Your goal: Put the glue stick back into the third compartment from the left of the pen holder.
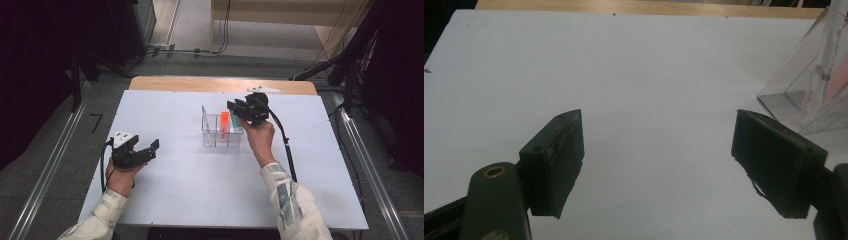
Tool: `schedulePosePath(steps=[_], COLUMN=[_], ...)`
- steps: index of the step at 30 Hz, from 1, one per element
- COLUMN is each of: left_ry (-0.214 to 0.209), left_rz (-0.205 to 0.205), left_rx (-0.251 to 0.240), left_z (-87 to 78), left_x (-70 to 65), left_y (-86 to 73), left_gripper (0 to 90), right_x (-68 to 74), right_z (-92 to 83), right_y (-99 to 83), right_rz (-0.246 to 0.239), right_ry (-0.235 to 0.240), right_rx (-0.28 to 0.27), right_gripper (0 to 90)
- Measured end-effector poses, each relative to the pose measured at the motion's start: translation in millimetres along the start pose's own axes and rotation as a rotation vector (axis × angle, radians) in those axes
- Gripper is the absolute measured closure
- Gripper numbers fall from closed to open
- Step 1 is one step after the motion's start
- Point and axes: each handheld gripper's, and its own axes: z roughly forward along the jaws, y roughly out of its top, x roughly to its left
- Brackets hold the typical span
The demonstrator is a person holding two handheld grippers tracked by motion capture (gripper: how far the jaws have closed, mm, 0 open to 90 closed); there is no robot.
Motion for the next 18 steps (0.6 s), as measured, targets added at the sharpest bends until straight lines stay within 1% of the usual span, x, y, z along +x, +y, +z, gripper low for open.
schedulePosePath(steps=[3,10,18], left_ry=[0.0,0.001,0.001], left_rz=[-0.001,-0.001,-0.001], left_rx=[0.0,0.001,0.001], left_z=[0.0,-0.1,0.5], left_x=[0.0,-0.2,-1.0], left_y=[0.0,0.0,-0.2], left_gripper=[21.4,21.4,21.4], right_x=[-0.5,-0.7,-1.8], right_z=[-2.3,-9.1,-13.5], right_y=[-2.6,-10.6,-18.6], right_rz=[0.005,-0.005,-0.019], right_ry=[0.002,0.012,0.015], right_rx=[-0.003,-0.01,0.01], right_gripper=[62.5,62.4,62.3])
